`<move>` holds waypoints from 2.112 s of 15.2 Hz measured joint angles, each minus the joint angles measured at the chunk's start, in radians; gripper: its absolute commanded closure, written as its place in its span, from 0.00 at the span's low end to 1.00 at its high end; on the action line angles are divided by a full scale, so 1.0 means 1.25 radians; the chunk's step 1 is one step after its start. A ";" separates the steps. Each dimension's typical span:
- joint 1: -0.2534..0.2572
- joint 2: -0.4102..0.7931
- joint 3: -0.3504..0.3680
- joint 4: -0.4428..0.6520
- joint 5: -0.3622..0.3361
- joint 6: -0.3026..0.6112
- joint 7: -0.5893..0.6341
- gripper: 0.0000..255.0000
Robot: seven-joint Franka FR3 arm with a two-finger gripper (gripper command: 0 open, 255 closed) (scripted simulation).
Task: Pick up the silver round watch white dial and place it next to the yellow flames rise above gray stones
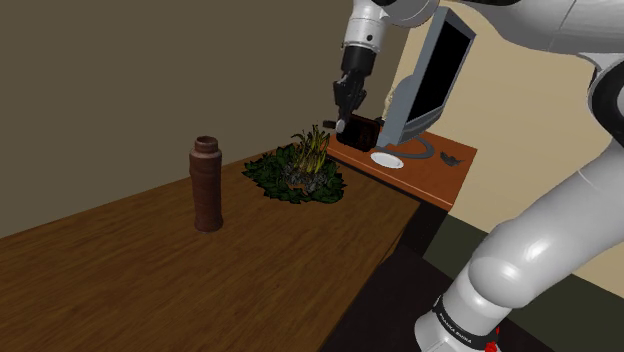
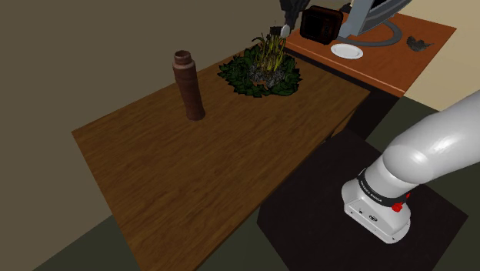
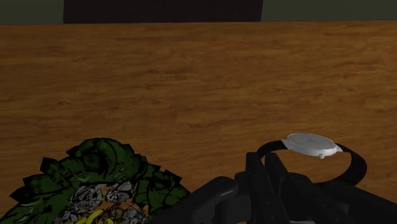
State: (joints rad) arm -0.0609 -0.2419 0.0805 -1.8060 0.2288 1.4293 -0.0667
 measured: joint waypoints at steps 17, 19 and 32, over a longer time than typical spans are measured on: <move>-0.134 0.062 -0.210 0.076 -0.098 -0.072 -0.339 1.00; -0.149 0.097 -0.233 0.121 -0.102 -0.088 -0.378 1.00; -0.213 0.197 -0.310 0.173 -0.115 -0.057 -0.529 1.00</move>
State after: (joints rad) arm -0.3277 0.0041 -0.3072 -1.5895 0.0846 1.3576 -0.7276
